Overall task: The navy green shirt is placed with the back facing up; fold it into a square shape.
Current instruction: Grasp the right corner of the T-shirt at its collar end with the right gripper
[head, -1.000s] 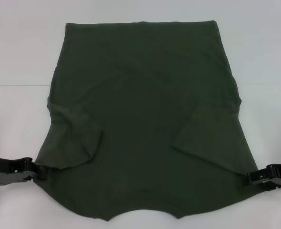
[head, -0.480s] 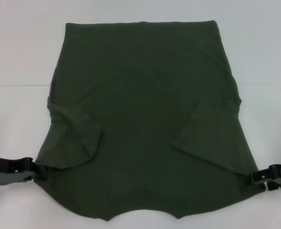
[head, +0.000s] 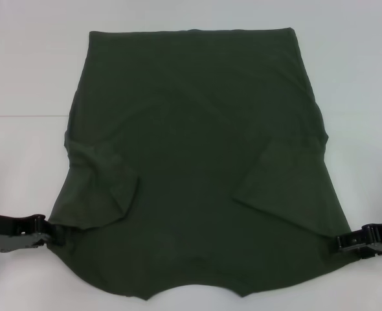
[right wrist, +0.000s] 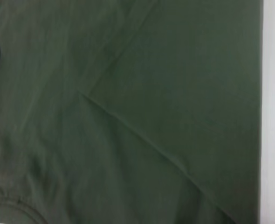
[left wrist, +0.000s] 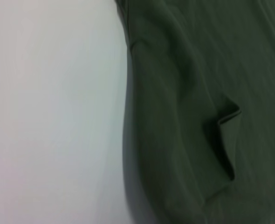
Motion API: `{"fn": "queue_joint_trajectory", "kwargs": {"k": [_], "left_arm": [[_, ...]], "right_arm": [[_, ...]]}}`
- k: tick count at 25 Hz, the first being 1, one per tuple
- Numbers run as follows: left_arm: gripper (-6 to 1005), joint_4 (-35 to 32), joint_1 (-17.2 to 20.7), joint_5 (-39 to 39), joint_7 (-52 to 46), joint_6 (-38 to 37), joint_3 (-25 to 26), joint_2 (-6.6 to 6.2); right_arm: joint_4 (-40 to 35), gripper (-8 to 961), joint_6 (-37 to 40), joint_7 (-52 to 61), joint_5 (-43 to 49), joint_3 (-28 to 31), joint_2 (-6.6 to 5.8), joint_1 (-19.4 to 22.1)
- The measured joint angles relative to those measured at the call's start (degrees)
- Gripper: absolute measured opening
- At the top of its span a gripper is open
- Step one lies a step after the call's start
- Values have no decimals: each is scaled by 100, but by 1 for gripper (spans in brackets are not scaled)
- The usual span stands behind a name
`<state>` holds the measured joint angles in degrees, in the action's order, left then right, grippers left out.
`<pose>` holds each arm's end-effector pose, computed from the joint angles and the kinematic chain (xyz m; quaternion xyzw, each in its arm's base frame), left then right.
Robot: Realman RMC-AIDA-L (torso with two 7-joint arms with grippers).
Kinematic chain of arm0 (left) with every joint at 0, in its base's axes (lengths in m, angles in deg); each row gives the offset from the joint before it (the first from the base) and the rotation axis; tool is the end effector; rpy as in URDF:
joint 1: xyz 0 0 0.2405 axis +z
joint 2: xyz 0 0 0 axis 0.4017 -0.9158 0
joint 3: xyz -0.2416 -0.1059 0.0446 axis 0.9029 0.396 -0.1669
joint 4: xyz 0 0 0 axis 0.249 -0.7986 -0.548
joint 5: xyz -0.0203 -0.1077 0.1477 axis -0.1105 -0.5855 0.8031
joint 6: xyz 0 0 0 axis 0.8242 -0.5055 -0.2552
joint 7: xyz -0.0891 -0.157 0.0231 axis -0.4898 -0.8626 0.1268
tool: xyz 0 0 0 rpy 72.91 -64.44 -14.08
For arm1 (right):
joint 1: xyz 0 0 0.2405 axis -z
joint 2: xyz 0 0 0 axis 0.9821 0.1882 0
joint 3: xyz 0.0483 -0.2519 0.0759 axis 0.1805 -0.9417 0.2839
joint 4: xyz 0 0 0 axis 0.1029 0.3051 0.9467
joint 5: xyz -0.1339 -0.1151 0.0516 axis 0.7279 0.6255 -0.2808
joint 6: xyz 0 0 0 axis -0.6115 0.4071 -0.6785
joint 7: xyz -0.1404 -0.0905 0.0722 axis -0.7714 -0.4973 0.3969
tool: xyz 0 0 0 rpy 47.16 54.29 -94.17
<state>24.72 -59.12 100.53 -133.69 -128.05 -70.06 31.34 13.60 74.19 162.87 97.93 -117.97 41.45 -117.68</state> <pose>-0.3247 0.3549 0.0006 -0.7168 -0.6745 -0.0654 0.1640 0.3106 0.3515 -0.0091 -0.7591 0.6318 -0.0194 0.1559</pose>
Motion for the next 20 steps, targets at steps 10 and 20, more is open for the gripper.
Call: {"fn": "queue_joint_trajectory", "kwargs": {"k": [10,20], "left_arm": [[60,0,1,-2,9,4,0,-3],[58,0,2,-2,9,7,0,-3]], "right_arm": [[3,928,7,-22,-17,0,58,-46],[-9,928,36,-70,-80,0,93,-99]]}}
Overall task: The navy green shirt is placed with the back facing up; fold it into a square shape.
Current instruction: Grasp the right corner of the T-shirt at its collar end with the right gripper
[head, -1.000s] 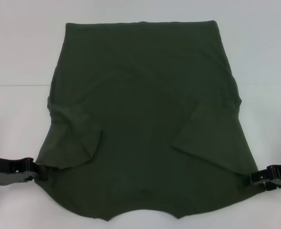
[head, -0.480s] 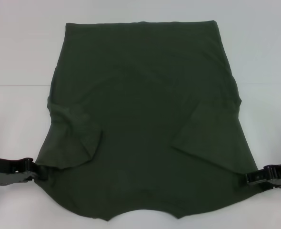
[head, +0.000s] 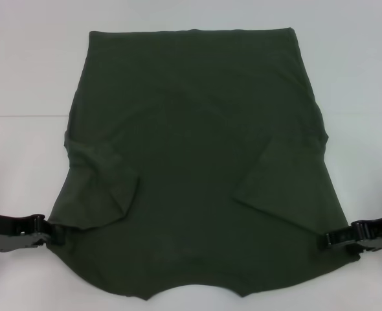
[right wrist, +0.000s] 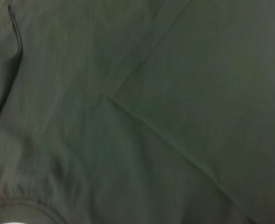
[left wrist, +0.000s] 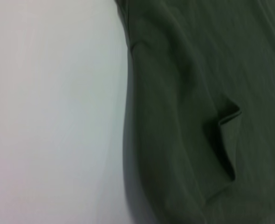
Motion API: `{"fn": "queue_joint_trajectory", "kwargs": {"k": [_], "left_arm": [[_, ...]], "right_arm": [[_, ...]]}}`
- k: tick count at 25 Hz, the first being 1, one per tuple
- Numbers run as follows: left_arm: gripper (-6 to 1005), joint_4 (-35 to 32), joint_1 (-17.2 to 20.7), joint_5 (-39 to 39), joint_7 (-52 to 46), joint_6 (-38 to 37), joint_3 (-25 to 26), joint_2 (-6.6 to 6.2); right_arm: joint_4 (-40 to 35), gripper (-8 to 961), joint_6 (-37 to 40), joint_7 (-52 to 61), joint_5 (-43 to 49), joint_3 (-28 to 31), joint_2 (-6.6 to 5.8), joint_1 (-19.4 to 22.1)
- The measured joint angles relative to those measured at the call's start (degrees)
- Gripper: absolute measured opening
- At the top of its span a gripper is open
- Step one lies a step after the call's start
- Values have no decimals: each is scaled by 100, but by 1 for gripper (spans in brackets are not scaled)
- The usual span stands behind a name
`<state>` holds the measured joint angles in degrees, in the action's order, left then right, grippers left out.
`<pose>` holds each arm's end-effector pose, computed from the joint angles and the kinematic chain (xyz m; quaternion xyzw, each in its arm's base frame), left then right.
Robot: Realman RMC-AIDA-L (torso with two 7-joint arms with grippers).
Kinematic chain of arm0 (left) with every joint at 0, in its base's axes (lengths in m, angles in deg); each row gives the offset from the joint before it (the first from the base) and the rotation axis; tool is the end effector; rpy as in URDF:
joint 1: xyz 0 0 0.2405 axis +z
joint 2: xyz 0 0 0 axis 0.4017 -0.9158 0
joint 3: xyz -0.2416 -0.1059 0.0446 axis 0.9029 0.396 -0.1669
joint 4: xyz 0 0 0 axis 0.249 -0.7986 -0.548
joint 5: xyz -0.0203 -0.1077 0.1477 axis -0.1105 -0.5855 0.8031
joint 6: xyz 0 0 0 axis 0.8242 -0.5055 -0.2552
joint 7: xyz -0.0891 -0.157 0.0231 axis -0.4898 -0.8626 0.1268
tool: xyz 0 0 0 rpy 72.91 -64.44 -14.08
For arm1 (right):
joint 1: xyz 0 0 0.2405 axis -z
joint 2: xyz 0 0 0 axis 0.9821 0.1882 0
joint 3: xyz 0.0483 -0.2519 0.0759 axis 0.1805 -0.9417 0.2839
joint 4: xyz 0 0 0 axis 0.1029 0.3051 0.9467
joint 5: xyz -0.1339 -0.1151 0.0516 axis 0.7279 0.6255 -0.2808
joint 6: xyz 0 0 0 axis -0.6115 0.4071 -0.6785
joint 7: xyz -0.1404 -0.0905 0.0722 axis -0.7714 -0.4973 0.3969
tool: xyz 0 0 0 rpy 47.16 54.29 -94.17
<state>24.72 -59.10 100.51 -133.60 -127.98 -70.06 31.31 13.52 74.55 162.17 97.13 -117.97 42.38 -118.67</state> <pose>-0.3250 0.3551 0.0009 -0.7171 -0.6740 -0.0655 0.1648 0.2985 0.3545 -0.0168 -0.7701 0.6214 -0.0112 0.1441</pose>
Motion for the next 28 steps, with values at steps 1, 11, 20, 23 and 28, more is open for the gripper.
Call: {"fn": "queue_joint_trajectory", "kwargs": {"k": [1,11,20,23,28], "left_arm": [[58,0,0,0,0,0,0,-3],[60,0,0,-4,0,0,9,-17],[58,0,0,-18,-5,-8,9,-26],[58,0,0,-18,-5,-9,9,-26],[59,0,0,-18,-1,-9,9,-19]], "right_arm": [[-16,928,-4,0,0,0,-13,10],[-55,929,-5,-78,17,1,-144,138],[-59,929,-12,-160,25,0,-107,143],[-59,929,-29,-184,27,1,-92,147],[-59,929,-36,-241,28,1,-88,154]]}}
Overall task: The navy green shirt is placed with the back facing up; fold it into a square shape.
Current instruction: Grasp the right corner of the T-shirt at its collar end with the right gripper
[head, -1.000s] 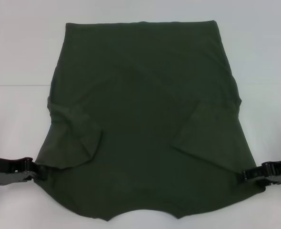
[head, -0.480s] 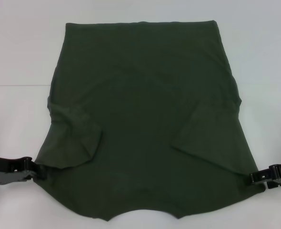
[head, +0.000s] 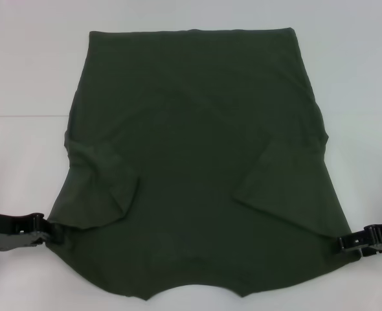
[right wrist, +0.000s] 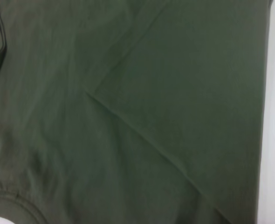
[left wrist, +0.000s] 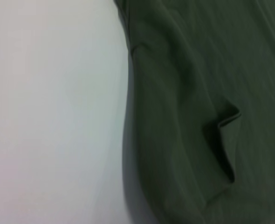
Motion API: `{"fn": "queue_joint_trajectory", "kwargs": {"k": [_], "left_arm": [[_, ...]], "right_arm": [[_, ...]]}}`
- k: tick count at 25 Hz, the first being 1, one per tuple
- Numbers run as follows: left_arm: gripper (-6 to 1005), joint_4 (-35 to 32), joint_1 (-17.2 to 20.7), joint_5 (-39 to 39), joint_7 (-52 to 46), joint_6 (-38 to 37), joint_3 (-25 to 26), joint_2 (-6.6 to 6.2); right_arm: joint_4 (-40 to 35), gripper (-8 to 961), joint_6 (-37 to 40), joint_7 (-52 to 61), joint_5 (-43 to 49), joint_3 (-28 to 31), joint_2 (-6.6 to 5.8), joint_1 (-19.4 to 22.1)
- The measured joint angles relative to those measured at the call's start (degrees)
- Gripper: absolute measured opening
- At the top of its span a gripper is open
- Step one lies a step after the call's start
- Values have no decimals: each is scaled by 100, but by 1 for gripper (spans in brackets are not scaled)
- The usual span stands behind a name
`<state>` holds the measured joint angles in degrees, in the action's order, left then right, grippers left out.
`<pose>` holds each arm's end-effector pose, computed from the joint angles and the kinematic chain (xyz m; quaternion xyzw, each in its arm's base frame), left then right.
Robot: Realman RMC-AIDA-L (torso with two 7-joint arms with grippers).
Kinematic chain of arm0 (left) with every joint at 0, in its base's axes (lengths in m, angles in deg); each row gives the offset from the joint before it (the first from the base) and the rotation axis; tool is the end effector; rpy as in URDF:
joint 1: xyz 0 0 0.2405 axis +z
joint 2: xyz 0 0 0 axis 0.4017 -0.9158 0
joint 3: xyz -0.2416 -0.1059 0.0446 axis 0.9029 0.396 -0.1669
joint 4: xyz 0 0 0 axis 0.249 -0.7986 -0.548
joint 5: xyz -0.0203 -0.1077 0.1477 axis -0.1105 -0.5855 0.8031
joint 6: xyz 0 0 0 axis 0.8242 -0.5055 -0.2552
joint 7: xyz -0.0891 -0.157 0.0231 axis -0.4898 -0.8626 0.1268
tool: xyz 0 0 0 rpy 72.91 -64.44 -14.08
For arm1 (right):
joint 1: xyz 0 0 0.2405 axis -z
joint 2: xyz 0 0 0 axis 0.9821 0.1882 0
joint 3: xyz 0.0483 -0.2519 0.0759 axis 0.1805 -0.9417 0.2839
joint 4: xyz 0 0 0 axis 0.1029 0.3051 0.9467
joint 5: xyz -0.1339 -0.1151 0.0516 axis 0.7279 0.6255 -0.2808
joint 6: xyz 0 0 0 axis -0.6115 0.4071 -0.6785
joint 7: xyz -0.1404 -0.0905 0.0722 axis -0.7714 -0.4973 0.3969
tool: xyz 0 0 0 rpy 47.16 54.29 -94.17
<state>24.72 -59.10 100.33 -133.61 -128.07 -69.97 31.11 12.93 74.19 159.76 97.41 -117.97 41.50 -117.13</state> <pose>-0.3251 0.3557 0.0027 -0.7167 -0.6740 -0.0672 0.1656 0.3118 0.3510 -0.0073 -0.7746 0.6118 -0.0189 0.1588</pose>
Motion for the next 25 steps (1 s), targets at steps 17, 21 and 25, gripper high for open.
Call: {"fn": "queue_joint_trajectory", "kwargs": {"k": [17,21,25], "left_arm": [[59,0,0,1,1,2,0,10],[58,0,0,1,1,4,0,5],[60,0,-1,1,1,6,0,3]], "right_arm": [[1,930,-26,-15,3,9,-18,30],[1,930,-34,-15,6,8,-6,27],[1,930,-4,-26,-14,1,2,13]]}}
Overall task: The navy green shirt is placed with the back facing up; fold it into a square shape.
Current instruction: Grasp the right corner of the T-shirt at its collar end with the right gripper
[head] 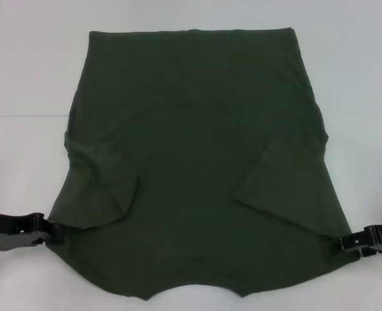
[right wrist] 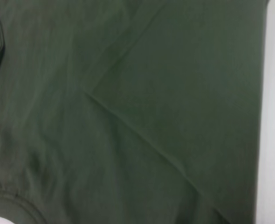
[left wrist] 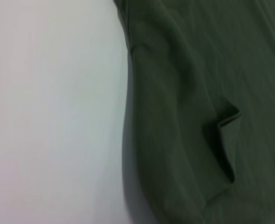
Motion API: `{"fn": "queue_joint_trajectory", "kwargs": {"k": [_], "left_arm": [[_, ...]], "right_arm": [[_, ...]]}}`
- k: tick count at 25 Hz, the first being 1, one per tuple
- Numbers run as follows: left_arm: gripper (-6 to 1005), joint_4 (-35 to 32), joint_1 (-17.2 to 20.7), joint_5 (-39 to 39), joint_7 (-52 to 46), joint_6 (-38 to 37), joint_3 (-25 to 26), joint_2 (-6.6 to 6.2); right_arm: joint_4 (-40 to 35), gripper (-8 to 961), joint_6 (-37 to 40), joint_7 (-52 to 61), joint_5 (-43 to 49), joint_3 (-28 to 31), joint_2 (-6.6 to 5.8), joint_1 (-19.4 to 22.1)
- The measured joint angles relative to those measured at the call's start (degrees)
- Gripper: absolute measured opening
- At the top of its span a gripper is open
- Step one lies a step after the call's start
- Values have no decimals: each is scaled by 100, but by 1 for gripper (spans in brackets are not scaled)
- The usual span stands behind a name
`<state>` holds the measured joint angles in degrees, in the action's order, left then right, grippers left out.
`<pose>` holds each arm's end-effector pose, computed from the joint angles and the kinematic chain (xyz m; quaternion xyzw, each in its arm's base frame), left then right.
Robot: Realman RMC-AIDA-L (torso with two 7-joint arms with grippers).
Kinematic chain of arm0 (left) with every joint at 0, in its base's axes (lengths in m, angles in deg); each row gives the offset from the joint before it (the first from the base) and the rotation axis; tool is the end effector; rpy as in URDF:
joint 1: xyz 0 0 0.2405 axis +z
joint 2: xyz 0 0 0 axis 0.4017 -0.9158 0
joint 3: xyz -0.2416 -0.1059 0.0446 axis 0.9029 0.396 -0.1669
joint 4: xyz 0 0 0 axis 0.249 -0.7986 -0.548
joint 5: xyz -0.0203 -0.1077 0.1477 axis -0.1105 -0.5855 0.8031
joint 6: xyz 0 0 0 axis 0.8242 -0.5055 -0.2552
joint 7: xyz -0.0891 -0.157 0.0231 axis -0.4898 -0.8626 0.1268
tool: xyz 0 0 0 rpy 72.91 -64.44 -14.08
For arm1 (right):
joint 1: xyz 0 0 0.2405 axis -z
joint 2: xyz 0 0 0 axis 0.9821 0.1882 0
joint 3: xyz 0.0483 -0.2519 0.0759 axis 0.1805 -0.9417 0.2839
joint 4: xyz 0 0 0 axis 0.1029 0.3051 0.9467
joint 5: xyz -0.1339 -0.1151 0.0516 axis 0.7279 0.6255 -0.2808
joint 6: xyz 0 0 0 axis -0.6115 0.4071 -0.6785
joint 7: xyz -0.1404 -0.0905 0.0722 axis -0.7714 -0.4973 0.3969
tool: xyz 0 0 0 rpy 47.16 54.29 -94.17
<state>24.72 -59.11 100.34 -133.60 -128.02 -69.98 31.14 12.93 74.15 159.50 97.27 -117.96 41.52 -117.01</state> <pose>-0.3250 0.3558 0.0025 -0.7168 -0.6739 -0.0672 0.1658 0.3121 0.3506 -0.0075 -0.7754 0.6109 -0.0181 0.1587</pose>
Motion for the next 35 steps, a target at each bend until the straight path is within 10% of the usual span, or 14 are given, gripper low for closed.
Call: {"fn": "queue_joint_trajectory", "kwargs": {"k": [35], "left_arm": [[60,0,-17,0,0,4,0,-1]], "right_arm": [[16,921,-26,-181,-9,-1,85,-53]]}}
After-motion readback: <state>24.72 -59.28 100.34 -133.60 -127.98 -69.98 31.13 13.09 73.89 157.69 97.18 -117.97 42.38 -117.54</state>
